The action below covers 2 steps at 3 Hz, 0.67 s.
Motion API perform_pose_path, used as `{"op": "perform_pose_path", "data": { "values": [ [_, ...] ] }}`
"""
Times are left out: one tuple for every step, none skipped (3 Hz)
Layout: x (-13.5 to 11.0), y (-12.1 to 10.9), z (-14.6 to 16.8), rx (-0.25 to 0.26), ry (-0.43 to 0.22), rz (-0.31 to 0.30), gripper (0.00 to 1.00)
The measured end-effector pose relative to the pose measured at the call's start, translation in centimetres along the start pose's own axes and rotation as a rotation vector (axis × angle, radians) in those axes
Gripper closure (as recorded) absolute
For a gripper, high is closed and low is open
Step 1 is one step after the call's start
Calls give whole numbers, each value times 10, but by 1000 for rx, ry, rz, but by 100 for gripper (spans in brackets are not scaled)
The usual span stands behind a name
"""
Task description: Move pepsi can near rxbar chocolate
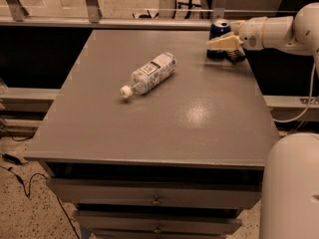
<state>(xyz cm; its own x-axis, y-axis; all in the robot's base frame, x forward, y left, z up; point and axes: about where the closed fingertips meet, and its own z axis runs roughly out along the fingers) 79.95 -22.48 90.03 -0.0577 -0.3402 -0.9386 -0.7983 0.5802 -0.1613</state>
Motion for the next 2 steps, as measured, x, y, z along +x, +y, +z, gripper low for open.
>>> {"op": "perform_pose_path", "data": {
  "values": [
    [0,-1,-2,2,2,-3,0],
    [-4,-2,-15,10,-1,-21,0]
  ]
}}
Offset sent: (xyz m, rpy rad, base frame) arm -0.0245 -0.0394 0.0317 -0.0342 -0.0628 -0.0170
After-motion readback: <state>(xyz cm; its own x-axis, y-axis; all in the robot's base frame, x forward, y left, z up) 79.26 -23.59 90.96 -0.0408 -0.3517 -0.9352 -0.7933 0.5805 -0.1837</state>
